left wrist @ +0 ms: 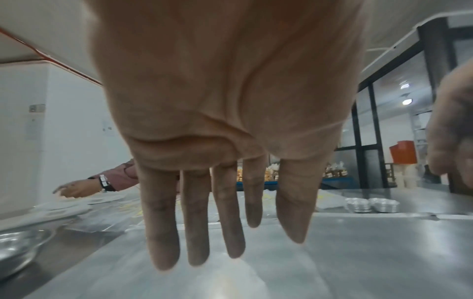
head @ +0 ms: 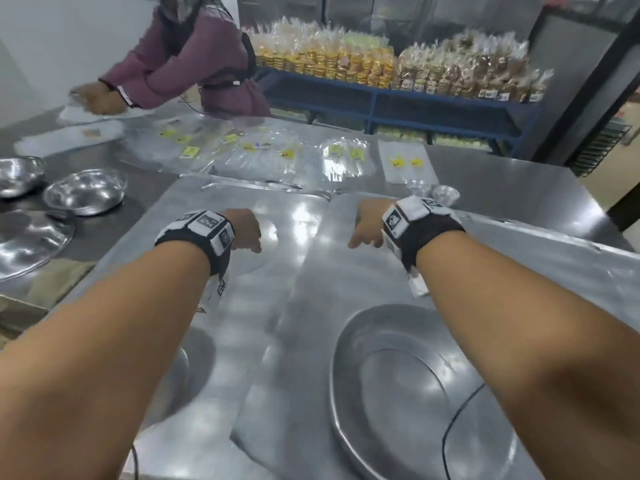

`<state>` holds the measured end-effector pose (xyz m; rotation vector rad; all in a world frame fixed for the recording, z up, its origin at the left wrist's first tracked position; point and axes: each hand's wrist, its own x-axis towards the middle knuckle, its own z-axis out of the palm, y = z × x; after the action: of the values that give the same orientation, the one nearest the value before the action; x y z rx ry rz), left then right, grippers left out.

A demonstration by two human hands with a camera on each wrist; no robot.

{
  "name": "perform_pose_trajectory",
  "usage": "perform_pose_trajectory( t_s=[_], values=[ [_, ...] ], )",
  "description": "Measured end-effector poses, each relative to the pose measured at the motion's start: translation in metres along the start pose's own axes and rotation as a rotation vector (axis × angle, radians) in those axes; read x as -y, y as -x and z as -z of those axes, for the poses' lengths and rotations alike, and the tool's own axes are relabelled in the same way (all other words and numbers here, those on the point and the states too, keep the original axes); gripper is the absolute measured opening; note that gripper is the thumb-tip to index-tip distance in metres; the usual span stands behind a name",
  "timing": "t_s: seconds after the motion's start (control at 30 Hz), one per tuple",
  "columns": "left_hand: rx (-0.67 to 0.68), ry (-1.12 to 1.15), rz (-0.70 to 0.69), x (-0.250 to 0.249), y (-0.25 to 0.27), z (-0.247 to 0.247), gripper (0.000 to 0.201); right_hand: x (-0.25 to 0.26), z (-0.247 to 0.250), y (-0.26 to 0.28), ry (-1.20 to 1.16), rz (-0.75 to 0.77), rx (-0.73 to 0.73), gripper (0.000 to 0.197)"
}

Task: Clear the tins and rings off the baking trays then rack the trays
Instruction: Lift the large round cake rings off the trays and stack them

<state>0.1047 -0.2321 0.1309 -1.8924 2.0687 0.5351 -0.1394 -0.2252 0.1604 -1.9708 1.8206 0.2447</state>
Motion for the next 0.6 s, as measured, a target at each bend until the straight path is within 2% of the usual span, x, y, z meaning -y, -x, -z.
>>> perform_pose_trajectory(
  t_s=[0.1, 0.33, 0.4, 0.53, 0.6],
  values=[
    [-0.060, 0.000, 0.055, 0.050, -0.041, 0.012, 0.049, 0.054, 0.008, -0.052, -0.068, 0.003, 0.002, 0.032],
    [0.012, 0.138, 0.199, 0.143, -0.134, 0.002, 0.079, 0.139, -0.025, -0.170, -0.164, -0.090, 0.006, 0.038],
    [0.041, 0.150, 0.210, 0.152, -0.149, -0.011, 0.081, 0.138, -0.040, -0.186, -0.163, -0.126, 0.009, 0.036],
    [0.079, 0.209, 0.252, 0.176, -0.188, -0.037, 0.067, 0.143, -0.072, -0.227, -0.160, -0.178, 0.068, 0.037],
    [0.070, 0.220, 0.267, 0.183, -0.200, -0.047, 0.071, 0.147, -0.086, -0.242, -0.177, -0.222, 0.087, 0.029]
  ],
)
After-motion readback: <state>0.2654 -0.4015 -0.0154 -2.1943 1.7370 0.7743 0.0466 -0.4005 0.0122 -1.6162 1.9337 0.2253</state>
